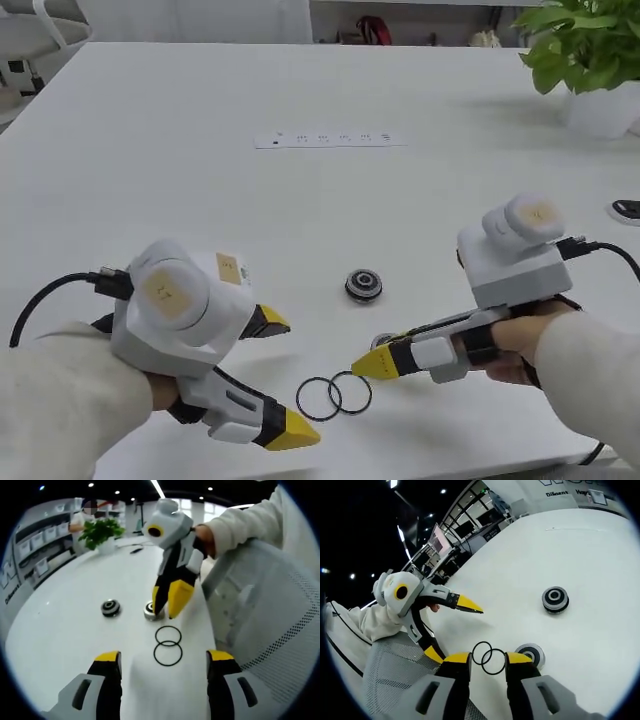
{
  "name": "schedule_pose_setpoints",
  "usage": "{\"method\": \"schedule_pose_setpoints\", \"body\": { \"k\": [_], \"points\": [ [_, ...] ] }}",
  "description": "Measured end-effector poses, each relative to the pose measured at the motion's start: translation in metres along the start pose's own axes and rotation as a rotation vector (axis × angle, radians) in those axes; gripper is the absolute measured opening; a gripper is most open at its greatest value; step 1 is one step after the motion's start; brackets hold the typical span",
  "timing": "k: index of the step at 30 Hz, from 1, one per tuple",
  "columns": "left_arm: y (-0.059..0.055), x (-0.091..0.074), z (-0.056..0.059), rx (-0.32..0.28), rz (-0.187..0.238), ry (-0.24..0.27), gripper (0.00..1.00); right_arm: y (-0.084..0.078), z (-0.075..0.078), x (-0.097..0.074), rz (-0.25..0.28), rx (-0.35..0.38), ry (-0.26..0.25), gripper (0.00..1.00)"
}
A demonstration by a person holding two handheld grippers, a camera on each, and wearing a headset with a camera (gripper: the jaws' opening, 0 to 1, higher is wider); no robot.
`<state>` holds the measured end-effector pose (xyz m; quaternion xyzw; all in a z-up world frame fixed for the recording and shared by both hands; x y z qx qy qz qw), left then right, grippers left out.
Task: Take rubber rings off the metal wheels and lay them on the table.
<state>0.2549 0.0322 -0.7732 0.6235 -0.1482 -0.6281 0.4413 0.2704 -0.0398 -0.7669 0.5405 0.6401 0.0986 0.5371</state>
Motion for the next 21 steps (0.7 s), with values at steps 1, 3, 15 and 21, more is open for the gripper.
{"method": "schedule_pose_setpoints", "body": {
  "k": [1, 3, 15, 21],
  "points": [
    [0.000, 0.000, 0.000, -0.002, 0.000, 0.001, 0.70, 0.001, 0.002, -0.002, 0.009, -0.003, -0.005, 0.24],
    [-0.001, 0.000, 0.000, -0.001, -0.005, 0.004, 0.70, 0.002, 0.004, -0.004, 0.020, -0.002, -0.008, 0.24],
    [-0.006, -0.002, -0.006, -0.024, -0.018, 0.038, 0.70, 0.027, 0.010, -0.021, 0.126, -0.050, -0.048, 0.26],
    [-0.008, -0.005, -0.011, -0.048, -0.019, 0.063, 0.70, 0.033, 0.020, -0.030, 0.165, -0.059, -0.082, 0.27]
  ]
}}
Point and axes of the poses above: the centre of the closed fingertips' face, and the gripper's own axes: x roughly forward along the fingers, z roughly to its right, y roughly out of its top, the point moved 2 cm from there along -x, roughly backward along the fingers, and after that the axes turned 13 degrees about -x, right-handed, at the moved point
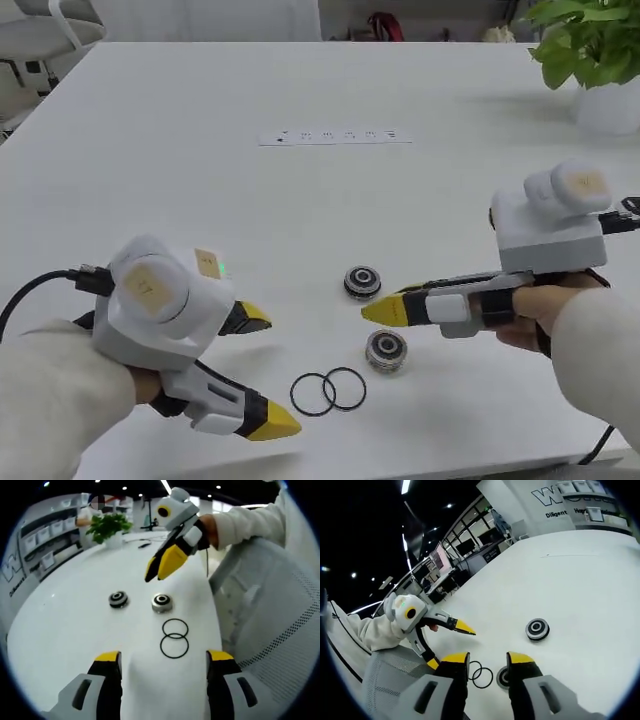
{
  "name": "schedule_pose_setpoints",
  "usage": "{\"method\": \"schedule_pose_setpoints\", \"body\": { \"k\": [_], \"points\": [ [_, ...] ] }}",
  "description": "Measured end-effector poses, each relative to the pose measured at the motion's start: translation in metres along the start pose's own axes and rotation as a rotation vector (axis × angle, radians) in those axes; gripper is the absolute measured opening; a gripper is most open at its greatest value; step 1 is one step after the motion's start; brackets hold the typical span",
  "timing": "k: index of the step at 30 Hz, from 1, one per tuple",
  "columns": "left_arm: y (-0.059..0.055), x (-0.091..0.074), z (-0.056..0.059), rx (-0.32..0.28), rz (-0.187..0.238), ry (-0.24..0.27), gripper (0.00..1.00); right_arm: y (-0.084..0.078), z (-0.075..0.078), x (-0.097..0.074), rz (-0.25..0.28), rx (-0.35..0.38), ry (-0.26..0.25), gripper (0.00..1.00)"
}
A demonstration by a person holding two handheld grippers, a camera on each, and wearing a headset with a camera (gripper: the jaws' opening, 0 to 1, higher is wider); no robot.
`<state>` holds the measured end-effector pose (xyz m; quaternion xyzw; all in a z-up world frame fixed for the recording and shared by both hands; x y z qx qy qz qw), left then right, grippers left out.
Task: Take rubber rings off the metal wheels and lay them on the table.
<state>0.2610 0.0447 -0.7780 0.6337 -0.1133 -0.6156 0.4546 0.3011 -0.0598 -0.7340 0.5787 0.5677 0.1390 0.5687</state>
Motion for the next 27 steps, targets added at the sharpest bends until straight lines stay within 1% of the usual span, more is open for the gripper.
{"method": "schedule_pose_setpoints", "body": {
  "k": [4, 8, 10, 12, 14, 15, 16, 18, 21, 24, 27],
  "points": [
    [0.002, -0.003, -0.004, -0.018, 0.016, 0.015, 0.70, 0.002, 0.005, -0.002, 0.005, -0.017, -0.015, 0.28],
    [0.008, -0.006, -0.004, -0.045, 0.047, 0.014, 0.70, 0.003, 0.010, -0.005, 0.005, -0.049, -0.022, 0.28],
    [0.013, -0.007, -0.005, -0.060, 0.068, 0.012, 0.70, 0.001, 0.016, -0.007, 0.000, -0.079, -0.029, 0.29],
    [0.019, -0.010, -0.003, -0.076, 0.097, 0.006, 0.70, -0.002, 0.023, -0.010, -0.011, -0.109, -0.040, 0.28],
    [0.027, -0.011, -0.003, -0.095, 0.130, -0.002, 0.70, -0.003, 0.028, -0.013, -0.008, -0.107, -0.046, 0.29],
    [0.030, -0.012, -0.004, -0.099, 0.142, -0.003, 0.70, -0.001, 0.029, -0.014, 0.004, -0.112, -0.048, 0.29],
    [0.036, -0.013, -0.005, -0.108, 0.161, -0.004, 0.70, 0.001, 0.030, -0.015, 0.010, -0.113, -0.049, 0.29],
    [0.044, -0.015, -0.006, -0.116, 0.182, -0.004, 0.71, 0.007, 0.030, -0.016, 0.032, -0.133, -0.053, 0.30],
    [0.056, -0.018, -0.006, -0.104, 0.205, 0.009, 0.72, 0.010, 0.029, -0.015, 0.036, -0.165, -0.052, 0.31],
    [0.071, -0.022, -0.002, -0.065, 0.242, 0.007, 0.72, 0.006, 0.034, -0.015, 0.011, -0.198, -0.065, 0.32],
    [0.083, -0.024, -0.003, -0.044, 0.261, 0.011, 0.72, 0.006, 0.040, -0.015, 0.015, -0.190, -0.072, 0.33]
  ]
}}
Point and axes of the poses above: the centre of the closed fingertips' face, and the gripper's own axes: x roughly forward along the fingers, z roughly to its right, y roughly out of its top, the point moved 2 cm from there along -x, roughly backward along the fingers, and after that the axes turned 13 degrees about -x, right-handed, at the moved point
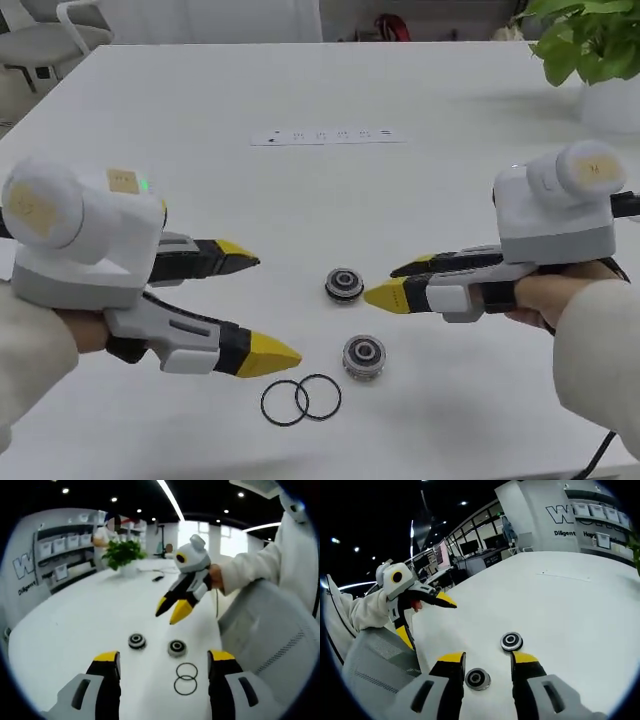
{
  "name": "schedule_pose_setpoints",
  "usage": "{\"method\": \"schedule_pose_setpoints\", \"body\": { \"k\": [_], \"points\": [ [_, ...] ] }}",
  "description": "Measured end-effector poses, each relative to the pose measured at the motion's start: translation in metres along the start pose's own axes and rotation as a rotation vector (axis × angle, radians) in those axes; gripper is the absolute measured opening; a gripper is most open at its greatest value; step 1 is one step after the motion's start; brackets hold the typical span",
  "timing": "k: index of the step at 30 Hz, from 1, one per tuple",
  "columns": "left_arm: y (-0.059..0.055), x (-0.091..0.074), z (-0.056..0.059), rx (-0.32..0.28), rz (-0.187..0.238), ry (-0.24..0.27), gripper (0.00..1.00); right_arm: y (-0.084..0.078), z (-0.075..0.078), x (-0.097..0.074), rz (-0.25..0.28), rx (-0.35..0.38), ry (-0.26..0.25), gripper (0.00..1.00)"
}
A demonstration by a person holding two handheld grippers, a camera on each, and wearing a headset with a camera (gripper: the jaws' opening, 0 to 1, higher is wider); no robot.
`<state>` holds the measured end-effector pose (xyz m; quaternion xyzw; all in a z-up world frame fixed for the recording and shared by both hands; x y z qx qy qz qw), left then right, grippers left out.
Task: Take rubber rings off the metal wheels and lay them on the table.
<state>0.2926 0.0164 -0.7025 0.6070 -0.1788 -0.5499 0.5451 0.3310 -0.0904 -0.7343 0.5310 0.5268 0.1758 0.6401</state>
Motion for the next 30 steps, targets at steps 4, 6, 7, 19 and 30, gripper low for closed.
{"method": "schedule_pose_setpoints", "body": {
  "k": [4, 6, 7, 19, 30],
  "points": [
    [0.018, 0.002, -0.002, 0.019, 0.029, 0.001, 0.73, 0.000, 0.004, -0.001, 0.007, 0.011, -0.010, 0.34],
    [0.027, 0.002, -0.001, 0.023, 0.051, -0.021, 0.73, 0.000, 0.007, -0.002, 0.009, 0.019, -0.022, 0.34],
    [0.029, 0.002, -0.002, 0.022, 0.053, -0.026, 0.72, 0.000, 0.008, -0.002, 0.013, 0.022, -0.023, 0.34],
    [0.056, 0.025, -0.020, 0.076, 0.067, -0.036, 0.61, 0.002, 0.015, -0.007, 0.024, 0.026, -0.055, 0.32],
    [0.052, 0.051, -0.039, 0.076, 0.061, -0.021, 0.51, 0.004, 0.014, -0.007, 0.039, 0.030, -0.056, 0.32]
  ]
}}
Point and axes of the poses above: the centre of the closed fingertips' face, and the gripper's own axes: x roughly forward along the fingers, z roughly to its right, y roughly out of its top, the point moved 2 cm from there along -x, roughly backward along the fingers, and after that the axes turned 13 degrees about -x, right-handed, at the moved point
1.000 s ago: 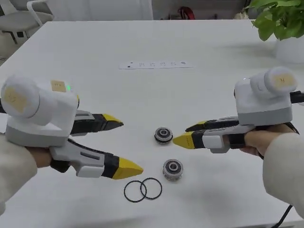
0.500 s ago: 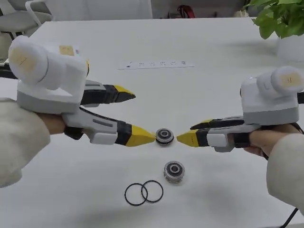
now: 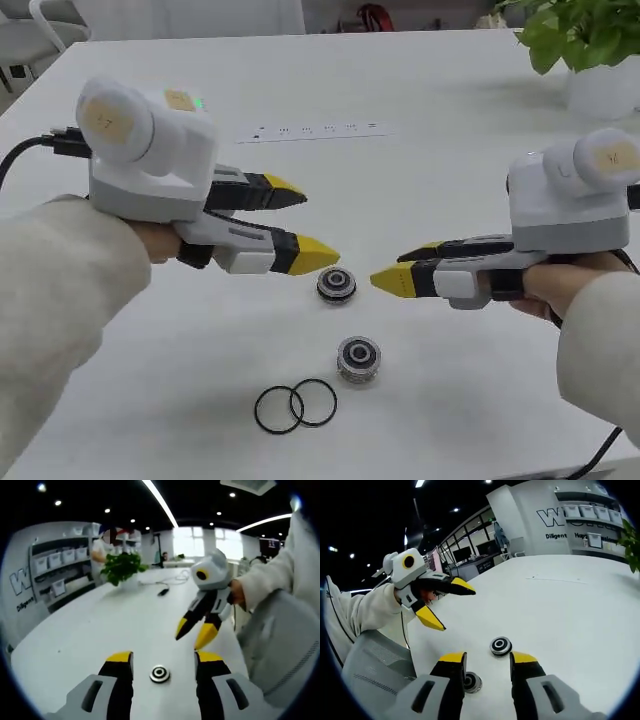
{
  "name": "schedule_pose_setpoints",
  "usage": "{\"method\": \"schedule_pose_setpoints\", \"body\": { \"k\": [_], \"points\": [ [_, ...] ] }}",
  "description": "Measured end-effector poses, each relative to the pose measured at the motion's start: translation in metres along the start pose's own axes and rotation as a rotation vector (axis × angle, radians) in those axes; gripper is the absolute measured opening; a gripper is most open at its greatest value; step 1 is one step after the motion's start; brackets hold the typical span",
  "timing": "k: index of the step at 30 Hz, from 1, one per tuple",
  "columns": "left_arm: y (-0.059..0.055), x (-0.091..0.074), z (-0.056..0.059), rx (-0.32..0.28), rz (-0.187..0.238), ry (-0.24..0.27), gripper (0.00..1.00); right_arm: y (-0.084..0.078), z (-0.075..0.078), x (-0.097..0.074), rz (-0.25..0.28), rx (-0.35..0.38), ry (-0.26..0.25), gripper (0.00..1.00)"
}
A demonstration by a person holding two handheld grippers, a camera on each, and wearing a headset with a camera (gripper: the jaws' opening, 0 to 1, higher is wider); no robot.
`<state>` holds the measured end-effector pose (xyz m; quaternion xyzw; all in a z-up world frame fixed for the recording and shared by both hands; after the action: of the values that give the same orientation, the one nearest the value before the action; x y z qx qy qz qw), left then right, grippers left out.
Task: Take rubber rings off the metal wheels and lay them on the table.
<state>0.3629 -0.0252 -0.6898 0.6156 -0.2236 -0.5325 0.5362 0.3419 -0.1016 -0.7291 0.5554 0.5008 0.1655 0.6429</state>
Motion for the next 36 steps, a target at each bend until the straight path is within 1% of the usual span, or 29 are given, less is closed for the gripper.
{"method": "schedule_pose_setpoints", "body": {
  "k": [3, 5, 7, 9, 11, 15, 17, 19, 22, 26, 30, 31, 33, 36],
  "points": [
    [-0.005, 0.009, -0.002, 0.010, -0.017, 0.000, 0.47, -0.001, -0.002, 0.001, -0.007, -0.006, 0.008, 0.31],
    [-0.011, 0.016, -0.002, 0.020, -0.036, -0.005, 0.42, -0.001, -0.003, 0.001, -0.006, -0.005, 0.012, 0.31],
    [-0.019, 0.023, -0.003, 0.006, -0.052, -0.018, 0.42, 0.000, -0.003, 0.001, -0.005, -0.006, 0.011, 0.31],
    [-0.025, 0.029, -0.004, -0.022, -0.066, -0.025, 0.42, 0.001, -0.003, 0.002, -0.006, -0.013, 0.007, 0.31],
    [-0.030, 0.034, -0.005, -0.028, -0.078, -0.024, 0.40, 0.001, -0.004, 0.002, -0.005, -0.011, 0.013, 0.31],
    [-0.040, 0.039, -0.010, -0.029, -0.102, -0.011, 0.39, 0.001, -0.006, 0.003, -0.008, -0.016, 0.021, 0.31],
    [-0.046, 0.041, -0.012, -0.031, -0.122, -0.011, 0.38, 0.001, -0.006, 0.003, -0.007, -0.016, 0.022, 0.31],
    [-0.050, 0.043, -0.013, -0.028, -0.132, -0.011, 0.36, 0.002, -0.007, 0.003, -0.002, -0.009, 0.023, 0.31],
    [-0.051, 0.046, -0.013, -0.024, -0.124, -0.008, 0.31, 0.003, -0.007, 0.004, -0.001, -0.004, 0.025, 0.31],
    [-0.052, 0.049, -0.013, -0.025, -0.124, -0.010, 0.26, 0.000, -0.013, 0.009, -0.021, -0.013, 0.044, 0.30],
    [-0.057, 0.052, -0.016, -0.024, -0.143, -0.004, 0.23, -0.002, -0.017, 0.011, -0.035, -0.028, 0.057, 0.30],
    [-0.059, 0.053, -0.018, -0.030, -0.148, 0.000, 0.22, -0.002, -0.017, 0.011, -0.037, -0.030, 0.058, 0.30],
    [-0.059, 0.054, -0.020, -0.064, -0.140, 0.003, 0.19, -0.002, -0.018, 0.011, -0.039, -0.028, 0.060, 0.30],
    [-0.062, 0.055, -0.023, -0.065, -0.151, 0.013, 0.18, -0.001, -0.019, 0.012, -0.034, -0.020, 0.065, 0.30]
  ]
}}
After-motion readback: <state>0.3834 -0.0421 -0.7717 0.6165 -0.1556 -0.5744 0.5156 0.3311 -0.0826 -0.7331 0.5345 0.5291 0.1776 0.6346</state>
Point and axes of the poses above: the centre of the closed fingertips' face, and the gripper's own axes: x roughly forward along the fingers, z roughly to its right, y roughly out of its top, the point moved 2 cm from there along -x, roughly backward along the fingers, and after that the axes turned 13 degrees about -x, right-handed, at the moved point
